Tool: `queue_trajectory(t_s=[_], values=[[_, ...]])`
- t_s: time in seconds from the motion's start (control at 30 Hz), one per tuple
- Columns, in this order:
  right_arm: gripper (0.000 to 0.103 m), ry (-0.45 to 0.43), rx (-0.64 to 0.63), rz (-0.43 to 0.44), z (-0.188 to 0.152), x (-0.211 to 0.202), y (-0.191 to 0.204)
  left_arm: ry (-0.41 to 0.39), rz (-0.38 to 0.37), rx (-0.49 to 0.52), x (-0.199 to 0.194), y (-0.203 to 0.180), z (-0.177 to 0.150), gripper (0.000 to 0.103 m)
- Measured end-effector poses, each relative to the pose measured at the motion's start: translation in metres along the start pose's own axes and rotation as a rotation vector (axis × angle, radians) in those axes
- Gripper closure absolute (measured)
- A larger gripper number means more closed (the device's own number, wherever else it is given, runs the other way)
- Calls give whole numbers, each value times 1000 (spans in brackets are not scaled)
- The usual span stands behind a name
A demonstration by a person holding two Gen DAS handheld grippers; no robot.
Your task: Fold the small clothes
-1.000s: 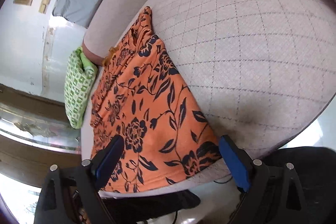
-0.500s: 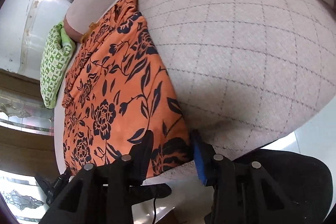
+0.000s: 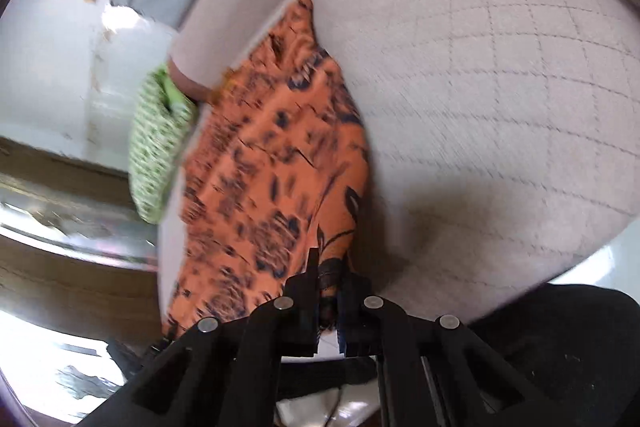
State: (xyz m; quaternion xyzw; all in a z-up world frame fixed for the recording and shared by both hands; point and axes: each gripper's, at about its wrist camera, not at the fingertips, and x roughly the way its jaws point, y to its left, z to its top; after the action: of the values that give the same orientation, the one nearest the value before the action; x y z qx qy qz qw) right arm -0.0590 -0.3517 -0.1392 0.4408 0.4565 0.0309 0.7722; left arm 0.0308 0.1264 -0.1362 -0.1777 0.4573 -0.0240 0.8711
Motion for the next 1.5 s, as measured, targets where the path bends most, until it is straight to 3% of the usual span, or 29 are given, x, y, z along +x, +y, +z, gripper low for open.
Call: queue_trajectory(t_s=[0.07, 0.13, 0.17, 0.2, 0.27, 0.3, 0.33, 0.37, 0.4, 0.47, 0.53, 0.63, 0.77, 0.83, 0.9, 0.93, 0.97, 1.0, 1.03, 1.07, 1.13, 1.17, 1.27, 1.33, 1.4, 1.5], values=[[92, 86, 67, -57, -2, 22, -18, 95, 41, -35, 25, 8, -7, 93], [92, 83, 6, -84, -4, 24, -8, 72, 48, -25, 23, 5, -8, 92], [86, 94, 23, -68, -3, 27, -9, 75, 51, -12, 23, 1, -7, 85], [72, 104, 53, -33, -2, 29, -13, 82, 49, -3, 25, -2, -7, 82], [52, 126, 151, 83, 3, 35, -27, 81, 55, 11, 27, -6, -6, 79], [50, 144, 179, 101, 6, 37, -31, 84, 55, 5, 28, -6, -5, 80], [50, 151, 186, 96, 8, 38, -32, 84, 52, -2, 27, -5, -5, 91], [56, 156, 178, 76, 8, 38, -31, 90, 40, 7, 27, -4, -3, 95], [79, 159, 152, 33, 9, 38, -29, 93, 37, 13, 30, -6, 1, 96], [94, 146, 122, 2, 12, 36, -25, 91, 21, 16, 28, -7, 8, 96], [95, 113, 96, 17, 20, 28, -12, 66, 6, 42, 21, -14, 21, 96], [95, 63, 49, 82, 41, 19, 17, -10, -76, 67, -5, -30, 52, 96], [96, -43, -50, 206, 111, 20, 83, -124, -202, 87, -26, -63, 129, 95], [96, -106, -107, 237, 153, 28, 113, -187, -237, 51, -18, -76, 186, 94], [95, -184, -94, 274, 205, 51, 134, -263, -173, 8, 1, -80, 226, 83], [94, -206, -78, 281, 224, 65, 135, -318, -105, -4, 20, -81, 246, 47], [85, -208, -63, 250, 247, 95, 136, -341, -33, -1, 53, -82, 266, 7], [53, -207, -64, 183, 261, 115, 134, -318, 28, 24, 84, -80, 278, 2], [31, -222, -61, 71, 268, 131, 127, -258, 102, 36, 115, -76, 287, 5], [20, -236, -73, -7, 267, 146, 121, -177, 181, 18, 145, -69, 291, 16], [20, -218, -89, -3, 255, 155, 112, -58, 156, -41, 173, -50, 282, 27], [20, -240, -127, -27, 243, 151, 109, -63, 124, -48, 171, -43, 271, 26], [20, -244, -238, -132, 227, 140, 105, -110, 141, 26, 150, -40, 244, 25], [20, -165, -279, -155, 221, 143, 101, -83, 75, 70, 136, -40, 231, 24], [20, -132, -330, -191, 215, 148, 103, -50, 24, 124, 132, -46, 214, 17], [20, -22, -359, -192, 211, 175, 103, 1, 44, 226, 151, -60, 196, 12]])
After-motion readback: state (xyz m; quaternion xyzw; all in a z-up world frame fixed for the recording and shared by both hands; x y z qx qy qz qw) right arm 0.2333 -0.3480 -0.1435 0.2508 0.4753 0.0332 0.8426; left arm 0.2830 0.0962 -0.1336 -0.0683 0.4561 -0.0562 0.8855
